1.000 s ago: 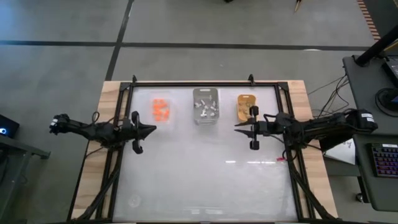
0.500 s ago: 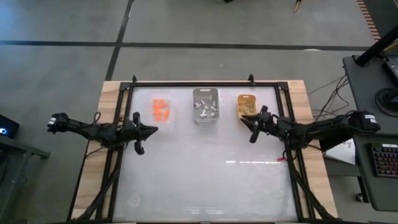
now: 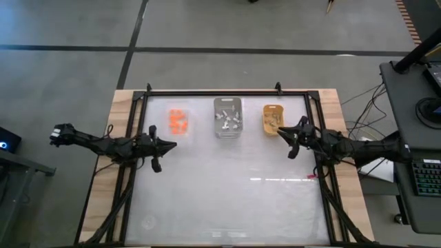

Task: Sort Halloween decoration
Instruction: Return to Home Position

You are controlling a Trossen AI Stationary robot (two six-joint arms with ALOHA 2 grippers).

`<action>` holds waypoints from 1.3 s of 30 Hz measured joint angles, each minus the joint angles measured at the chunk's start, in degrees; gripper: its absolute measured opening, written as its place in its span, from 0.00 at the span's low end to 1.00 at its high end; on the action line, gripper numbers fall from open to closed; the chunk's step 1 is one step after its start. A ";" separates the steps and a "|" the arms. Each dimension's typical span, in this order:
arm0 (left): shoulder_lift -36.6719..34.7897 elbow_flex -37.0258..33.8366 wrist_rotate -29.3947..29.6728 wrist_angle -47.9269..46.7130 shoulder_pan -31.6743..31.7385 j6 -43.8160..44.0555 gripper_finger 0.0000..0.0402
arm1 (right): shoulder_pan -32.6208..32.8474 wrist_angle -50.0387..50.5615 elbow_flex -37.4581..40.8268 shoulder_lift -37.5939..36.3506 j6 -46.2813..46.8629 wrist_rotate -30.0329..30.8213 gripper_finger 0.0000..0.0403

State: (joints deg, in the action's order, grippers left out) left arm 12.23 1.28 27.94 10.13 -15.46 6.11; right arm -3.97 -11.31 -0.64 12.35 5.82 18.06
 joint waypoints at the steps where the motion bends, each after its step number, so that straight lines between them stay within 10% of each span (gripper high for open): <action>1: 0.21 0.00 0.02 0.01 -0.01 0.00 0.00 | 0.27 1.29 0.00 -1.17 0.01 0.00 0.18; 13: 2.61 0.00 0.00 0.08 -0.01 0.00 0.00 | 4.29 8.26 0.02 -12.32 -1.37 -4.48 0.17; 25: 4.24 0.00 -0.07 0.01 -0.02 0.00 0.00 | 4.72 9.36 0.04 -12.36 -17.35 -25.80 0.17; 39: 6.14 0.00 -0.02 0.00 0.00 0.00 0.00 | 4.70 9.34 0.05 -10.63 -14.82 -25.59 0.17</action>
State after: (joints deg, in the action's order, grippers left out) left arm 18.37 1.28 27.92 10.13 -15.46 6.11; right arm 0.73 -1.98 -0.60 1.72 -9.00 -7.53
